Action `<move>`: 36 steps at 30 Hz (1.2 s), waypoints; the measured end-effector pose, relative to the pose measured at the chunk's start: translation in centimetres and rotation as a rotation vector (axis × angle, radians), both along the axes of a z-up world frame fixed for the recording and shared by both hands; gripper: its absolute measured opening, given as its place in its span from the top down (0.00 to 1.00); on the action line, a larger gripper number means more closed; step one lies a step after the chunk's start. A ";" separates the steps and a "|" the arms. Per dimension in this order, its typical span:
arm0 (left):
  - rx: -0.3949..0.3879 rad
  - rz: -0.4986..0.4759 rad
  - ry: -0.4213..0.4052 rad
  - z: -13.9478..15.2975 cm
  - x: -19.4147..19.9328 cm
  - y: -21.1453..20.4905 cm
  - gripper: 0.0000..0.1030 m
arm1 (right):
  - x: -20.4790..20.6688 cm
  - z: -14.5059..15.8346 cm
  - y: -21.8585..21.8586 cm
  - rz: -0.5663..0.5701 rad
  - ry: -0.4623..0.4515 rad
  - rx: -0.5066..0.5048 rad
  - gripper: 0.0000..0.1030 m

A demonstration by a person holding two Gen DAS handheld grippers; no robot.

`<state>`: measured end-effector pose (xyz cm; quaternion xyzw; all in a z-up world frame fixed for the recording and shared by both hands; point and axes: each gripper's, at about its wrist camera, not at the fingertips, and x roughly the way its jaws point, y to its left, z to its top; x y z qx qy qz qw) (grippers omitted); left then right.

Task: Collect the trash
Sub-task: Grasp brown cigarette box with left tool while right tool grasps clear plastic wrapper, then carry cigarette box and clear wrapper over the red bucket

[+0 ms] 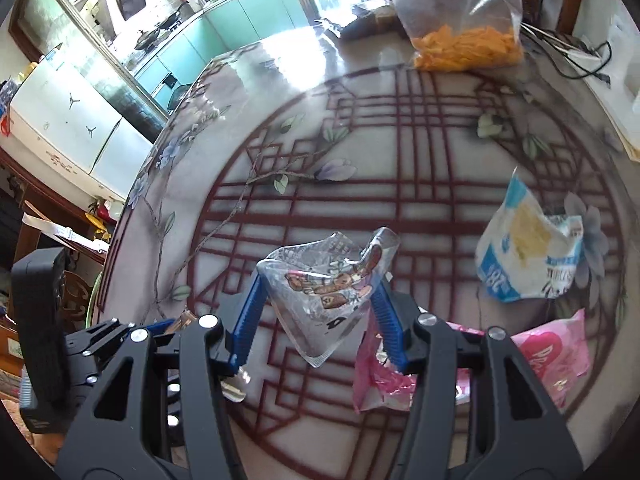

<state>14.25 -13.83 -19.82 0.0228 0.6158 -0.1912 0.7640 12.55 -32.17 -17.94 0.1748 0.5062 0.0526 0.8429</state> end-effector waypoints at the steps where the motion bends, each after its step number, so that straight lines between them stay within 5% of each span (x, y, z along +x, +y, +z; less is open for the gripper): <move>1: 0.027 -0.022 -0.014 -0.1 -0.2 -0.6 0.19 | -0.1 0.0 0.0 -0.001 0.001 0.000 0.50; 3: 0.054 -0.055 -0.047 0.0 -0.7 -1.2 0.29 | -0.4 0.1 0.0 -0.002 0.001 0.001 0.50; 17: -0.056 0.048 -0.094 4.5 -2.4 4.4 0.29 | -1.9 2.4 1.8 0.012 -0.029 -0.034 0.50; 36: -0.108 0.144 -0.161 7.9 -6.8 9.9 0.29 | -5.1 4.2 7.2 0.098 -0.053 -0.058 0.50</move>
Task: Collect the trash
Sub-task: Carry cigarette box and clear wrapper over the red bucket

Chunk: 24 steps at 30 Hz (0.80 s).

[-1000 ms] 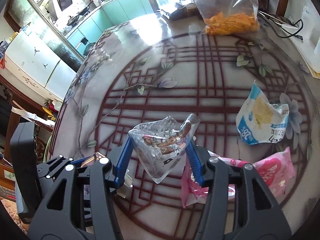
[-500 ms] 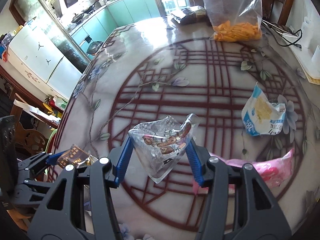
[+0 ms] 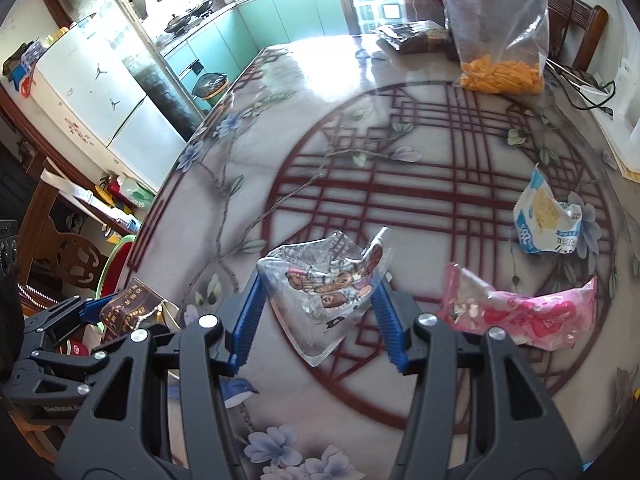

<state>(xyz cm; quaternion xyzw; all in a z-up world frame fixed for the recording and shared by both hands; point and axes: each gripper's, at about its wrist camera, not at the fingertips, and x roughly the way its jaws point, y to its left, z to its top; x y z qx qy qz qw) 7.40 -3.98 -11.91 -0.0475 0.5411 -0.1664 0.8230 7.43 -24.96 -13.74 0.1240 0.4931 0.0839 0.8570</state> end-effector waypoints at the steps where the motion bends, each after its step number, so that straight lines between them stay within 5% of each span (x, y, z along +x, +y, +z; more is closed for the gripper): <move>1: -0.004 0.007 0.001 0.0 -0.3 0.4 0.29 | -0.1 0.0 0.3 0.005 0.000 -0.003 0.50; 24: -0.072 0.080 0.008 -0.8 -2.0 10.5 0.29 | -2.0 2.2 8.9 0.048 -0.024 -0.146 0.50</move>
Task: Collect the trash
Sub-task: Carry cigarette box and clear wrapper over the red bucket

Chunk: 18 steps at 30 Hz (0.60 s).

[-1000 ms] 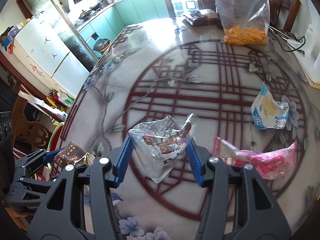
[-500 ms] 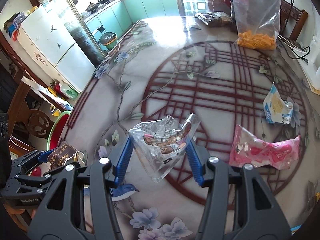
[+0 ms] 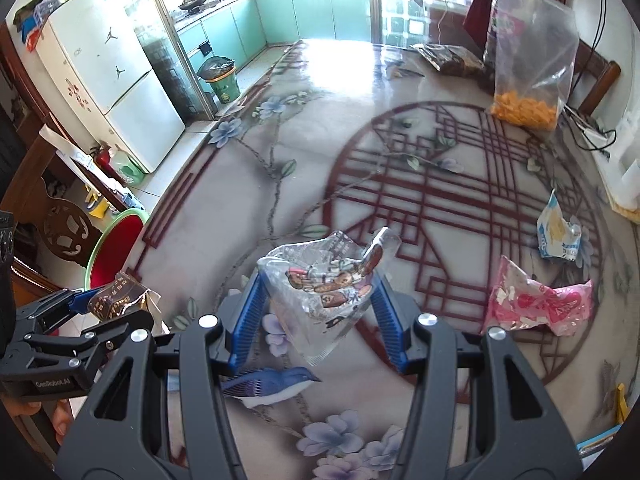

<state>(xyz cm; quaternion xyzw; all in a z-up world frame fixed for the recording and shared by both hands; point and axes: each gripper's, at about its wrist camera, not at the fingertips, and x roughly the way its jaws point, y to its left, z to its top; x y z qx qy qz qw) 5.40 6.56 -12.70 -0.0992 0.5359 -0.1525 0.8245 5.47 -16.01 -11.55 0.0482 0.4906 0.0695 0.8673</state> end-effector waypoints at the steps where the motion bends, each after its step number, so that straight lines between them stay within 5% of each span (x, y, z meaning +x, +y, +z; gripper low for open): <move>1: -0.004 0.001 0.002 -0.1 0.0 0.7 0.29 | -0.1 0.1 0.7 0.001 -0.001 -0.009 0.50; 18: 0.013 0.026 0.045 -2.0 1.1 12.4 0.29 | -0.3 -0.4 11.2 0.007 0.032 -0.049 0.50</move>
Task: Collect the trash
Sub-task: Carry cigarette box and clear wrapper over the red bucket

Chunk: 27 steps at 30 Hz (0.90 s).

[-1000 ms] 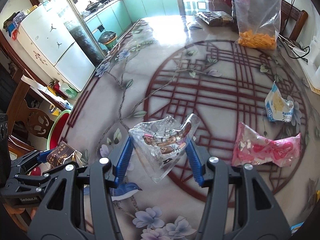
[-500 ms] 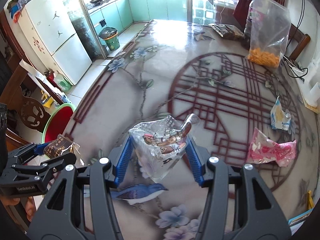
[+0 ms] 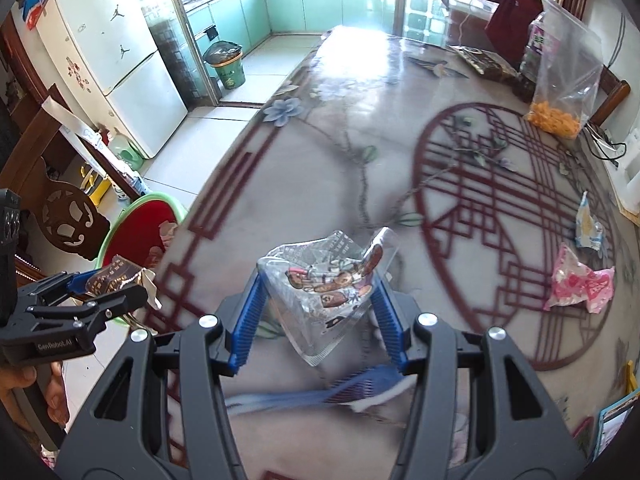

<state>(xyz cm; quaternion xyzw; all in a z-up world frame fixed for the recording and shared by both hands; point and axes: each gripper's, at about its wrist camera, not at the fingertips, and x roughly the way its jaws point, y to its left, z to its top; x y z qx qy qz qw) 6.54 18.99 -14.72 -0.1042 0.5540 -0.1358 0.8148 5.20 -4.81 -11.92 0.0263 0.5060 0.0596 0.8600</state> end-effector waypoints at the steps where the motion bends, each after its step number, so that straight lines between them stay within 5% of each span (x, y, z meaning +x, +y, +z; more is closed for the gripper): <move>1: 0.001 0.004 -0.001 0.0 0.1 0.6 0.29 | 0.1 0.0 0.7 0.005 0.000 0.000 0.50; 16: 0.012 0.145 0.018 -1.2 0.8 9.6 0.29 | 2.1 0.7 9.6 0.143 -0.006 -0.019 0.50; 27: 0.017 0.205 0.056 -3.3 1.3 12.5 0.29 | 3.6 0.1 14.1 0.228 0.026 -0.022 0.50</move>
